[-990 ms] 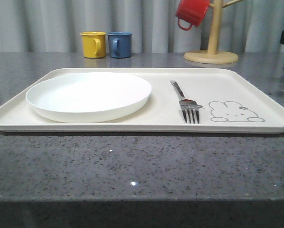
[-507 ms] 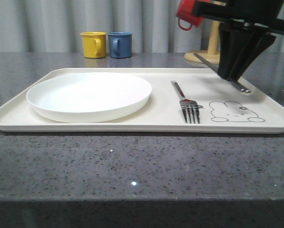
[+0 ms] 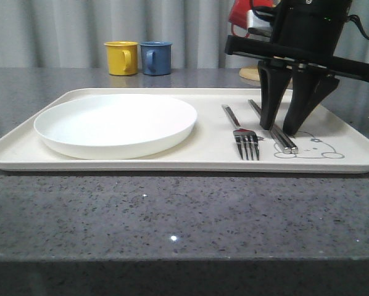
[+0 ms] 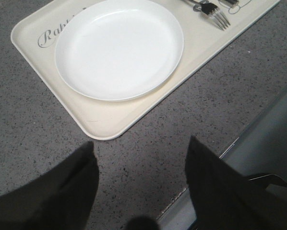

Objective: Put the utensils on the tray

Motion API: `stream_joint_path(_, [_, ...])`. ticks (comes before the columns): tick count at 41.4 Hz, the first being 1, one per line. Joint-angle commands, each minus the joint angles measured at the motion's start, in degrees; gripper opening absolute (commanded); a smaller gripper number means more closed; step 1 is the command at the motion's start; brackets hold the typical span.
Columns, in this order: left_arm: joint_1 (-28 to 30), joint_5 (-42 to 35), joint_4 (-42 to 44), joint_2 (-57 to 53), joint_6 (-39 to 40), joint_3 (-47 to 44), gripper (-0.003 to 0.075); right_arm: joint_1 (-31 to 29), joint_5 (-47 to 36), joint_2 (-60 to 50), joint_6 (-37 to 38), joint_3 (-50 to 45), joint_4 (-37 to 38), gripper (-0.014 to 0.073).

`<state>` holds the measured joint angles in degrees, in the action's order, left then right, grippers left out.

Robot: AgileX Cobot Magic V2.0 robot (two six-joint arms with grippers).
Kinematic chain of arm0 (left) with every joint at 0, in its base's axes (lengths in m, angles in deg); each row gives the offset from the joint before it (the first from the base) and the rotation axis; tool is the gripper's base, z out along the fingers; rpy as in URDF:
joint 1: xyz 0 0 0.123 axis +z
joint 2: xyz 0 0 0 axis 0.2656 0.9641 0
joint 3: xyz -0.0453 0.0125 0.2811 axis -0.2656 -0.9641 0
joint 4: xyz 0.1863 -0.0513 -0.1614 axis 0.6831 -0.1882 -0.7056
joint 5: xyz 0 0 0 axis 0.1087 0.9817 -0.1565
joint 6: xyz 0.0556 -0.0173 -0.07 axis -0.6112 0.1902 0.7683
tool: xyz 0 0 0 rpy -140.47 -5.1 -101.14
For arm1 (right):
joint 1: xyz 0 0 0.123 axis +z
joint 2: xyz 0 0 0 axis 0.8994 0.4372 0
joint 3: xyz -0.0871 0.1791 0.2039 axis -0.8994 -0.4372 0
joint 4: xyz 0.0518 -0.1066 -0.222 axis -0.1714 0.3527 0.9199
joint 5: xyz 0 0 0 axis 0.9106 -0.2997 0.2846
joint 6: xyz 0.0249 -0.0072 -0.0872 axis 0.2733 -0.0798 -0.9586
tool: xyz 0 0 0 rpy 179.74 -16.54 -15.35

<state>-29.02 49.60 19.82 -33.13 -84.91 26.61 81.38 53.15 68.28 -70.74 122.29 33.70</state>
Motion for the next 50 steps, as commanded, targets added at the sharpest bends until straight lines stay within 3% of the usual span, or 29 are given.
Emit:
stream_joint_path(1, [-0.39, -3.67, 0.45, 0.05, 0.34, 1.35, 0.0386, -0.14, -0.19, -4.40, -2.48, 1.64, -0.11, 0.0363])
stream_joint_path(7, [-0.39, -3.67, 0.45, 0.05, 0.34, 1.35, 0.0386, -0.24, -2.32, -9.53, -7.78, 1.64, 2.16, 0.0362])
stream_joint_path(15, [-0.39, -3.67, 0.45, 0.05, 0.34, 1.35, 0.0386, -3.80, 3.73, -14.81, -9.36, 0.70, 12.83, 0.0362])
stream_joint_path(23, [-0.39, -3.67, 0.45, 0.05, 0.34, 1.35, 0.0386, -14.71, 5.07, -15.92, -14.80, -2.24, 12.83, 0.0362])
stream_joint_path(36, [-0.39, -3.67, 0.45, 0.05, 0.34, 1.35, 0.0386, -30.32, 0.41, -13.98, -21.10, -3.71, 12.83, 0.0360])
stream_joint_path(50, [-0.39, -3.67, 0.45, 0.05, 0.34, 1.35, 0.0386, -33.07, -6.32, -8.99, -23.86, -3.63, 12.83, 0.0261])
